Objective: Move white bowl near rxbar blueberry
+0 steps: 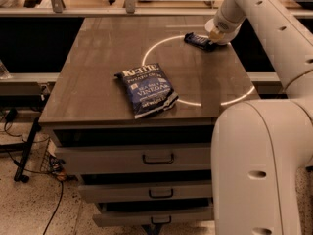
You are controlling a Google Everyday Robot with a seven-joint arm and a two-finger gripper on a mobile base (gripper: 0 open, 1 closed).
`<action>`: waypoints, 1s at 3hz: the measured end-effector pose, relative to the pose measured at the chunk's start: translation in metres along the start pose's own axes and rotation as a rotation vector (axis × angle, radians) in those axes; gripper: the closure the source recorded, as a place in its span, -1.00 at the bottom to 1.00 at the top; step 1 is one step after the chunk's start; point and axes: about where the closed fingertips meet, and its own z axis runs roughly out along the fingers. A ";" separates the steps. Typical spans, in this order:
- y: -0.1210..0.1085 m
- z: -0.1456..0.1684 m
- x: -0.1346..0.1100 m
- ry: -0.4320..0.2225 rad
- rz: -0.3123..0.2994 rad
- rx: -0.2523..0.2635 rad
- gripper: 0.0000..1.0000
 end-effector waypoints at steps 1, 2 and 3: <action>-0.001 -0.004 -0.010 -0.029 -0.005 -0.001 0.03; -0.003 -0.009 -0.016 -0.046 -0.005 0.003 -0.43; -0.004 -0.022 -0.012 -0.063 0.024 0.010 -0.99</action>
Offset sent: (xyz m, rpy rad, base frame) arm 0.0020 0.0113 0.0332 0.0389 -0.0582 0.0281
